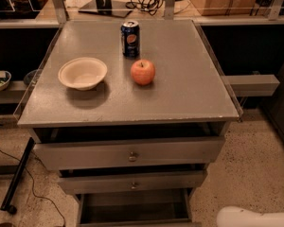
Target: Close bottom drawer
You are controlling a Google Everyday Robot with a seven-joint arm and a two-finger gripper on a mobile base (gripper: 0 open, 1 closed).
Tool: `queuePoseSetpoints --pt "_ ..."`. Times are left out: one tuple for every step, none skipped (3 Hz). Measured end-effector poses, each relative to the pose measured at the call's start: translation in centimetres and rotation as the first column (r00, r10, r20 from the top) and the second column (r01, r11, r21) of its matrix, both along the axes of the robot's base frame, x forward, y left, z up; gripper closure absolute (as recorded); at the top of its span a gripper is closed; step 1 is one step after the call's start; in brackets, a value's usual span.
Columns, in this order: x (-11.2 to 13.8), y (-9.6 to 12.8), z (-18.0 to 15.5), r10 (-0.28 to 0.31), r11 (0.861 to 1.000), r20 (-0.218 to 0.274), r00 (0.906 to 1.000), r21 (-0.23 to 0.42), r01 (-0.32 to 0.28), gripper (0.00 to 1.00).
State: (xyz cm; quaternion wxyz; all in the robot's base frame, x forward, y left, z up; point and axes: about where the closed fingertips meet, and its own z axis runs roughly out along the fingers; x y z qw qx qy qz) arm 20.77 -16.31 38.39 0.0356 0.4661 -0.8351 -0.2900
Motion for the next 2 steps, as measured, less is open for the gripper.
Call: queuePoseSetpoints --pt "0.6 0.2 -3.5 -0.12 0.993 0.009 0.9927 0.023 0.12 1.0" --pt "1.7 0.0 -5.4 -0.208 0.977 0.034 0.9776 0.046 0.206 1.0"
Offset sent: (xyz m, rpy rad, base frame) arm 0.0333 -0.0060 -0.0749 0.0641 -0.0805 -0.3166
